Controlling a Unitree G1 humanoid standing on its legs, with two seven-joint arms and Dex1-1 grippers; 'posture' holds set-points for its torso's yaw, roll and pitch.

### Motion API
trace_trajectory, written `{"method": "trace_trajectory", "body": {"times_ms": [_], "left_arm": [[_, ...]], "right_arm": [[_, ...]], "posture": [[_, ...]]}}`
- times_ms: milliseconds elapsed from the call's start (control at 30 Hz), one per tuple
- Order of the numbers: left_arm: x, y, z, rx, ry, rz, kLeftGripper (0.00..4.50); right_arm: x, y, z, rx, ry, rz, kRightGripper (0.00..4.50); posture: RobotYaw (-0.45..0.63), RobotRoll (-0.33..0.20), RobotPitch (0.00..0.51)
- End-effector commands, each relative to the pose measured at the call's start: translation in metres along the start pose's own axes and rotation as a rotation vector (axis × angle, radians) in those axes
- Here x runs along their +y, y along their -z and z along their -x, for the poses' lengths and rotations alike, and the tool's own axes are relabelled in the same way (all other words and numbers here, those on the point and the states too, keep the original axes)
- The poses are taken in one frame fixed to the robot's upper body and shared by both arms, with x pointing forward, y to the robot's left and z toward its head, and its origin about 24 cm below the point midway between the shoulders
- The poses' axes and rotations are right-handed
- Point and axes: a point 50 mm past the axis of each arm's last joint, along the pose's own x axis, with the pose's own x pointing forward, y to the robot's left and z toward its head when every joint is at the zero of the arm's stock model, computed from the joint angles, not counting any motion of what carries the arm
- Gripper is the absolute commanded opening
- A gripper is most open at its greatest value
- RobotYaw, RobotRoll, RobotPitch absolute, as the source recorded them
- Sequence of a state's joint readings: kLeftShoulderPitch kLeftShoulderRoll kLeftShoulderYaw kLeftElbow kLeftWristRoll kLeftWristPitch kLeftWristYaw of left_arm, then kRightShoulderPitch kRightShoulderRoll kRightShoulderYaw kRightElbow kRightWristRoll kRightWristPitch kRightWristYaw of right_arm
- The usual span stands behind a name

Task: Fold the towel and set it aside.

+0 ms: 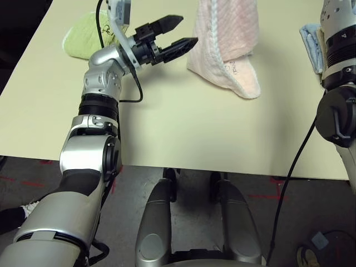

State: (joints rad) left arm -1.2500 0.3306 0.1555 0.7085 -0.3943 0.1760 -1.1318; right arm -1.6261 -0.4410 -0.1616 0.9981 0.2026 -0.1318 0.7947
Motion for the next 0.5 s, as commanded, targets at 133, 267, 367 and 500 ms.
{"method": "trace_trajectory", "body": {"times_ms": [133, 267, 367, 500], "left_arm": [[-0.008, -0.004, -0.01, 0.08, 0.006, -0.003, 4.5], [-0.012, 0.001, -0.022, 0.163, -0.06, 0.033, 4.5], [-0.012, 0.009, -0.032, 0.249, -0.137, 0.026, 4.5], [-0.012, 0.025, -0.045, 0.35, -0.257, 0.009, 4.5]], "right_arm": [[0.003, 0.006, -0.008, 0.048, 0.047, 0.009, 0.02], [0.004, 0.012, -0.007, 0.071, 0.058, 0.013, 0.02], [0.004, 0.015, -0.006, 0.087, 0.068, 0.015, 0.02], [0.003, 0.015, -0.006, 0.088, 0.079, 0.009, 0.02]], "posture": [[0.01, 0.0, 0.41], [0.02, 0.0, 0.412], [0.02, 0.0, 0.413], [0.02, 0.0, 0.413]]}}
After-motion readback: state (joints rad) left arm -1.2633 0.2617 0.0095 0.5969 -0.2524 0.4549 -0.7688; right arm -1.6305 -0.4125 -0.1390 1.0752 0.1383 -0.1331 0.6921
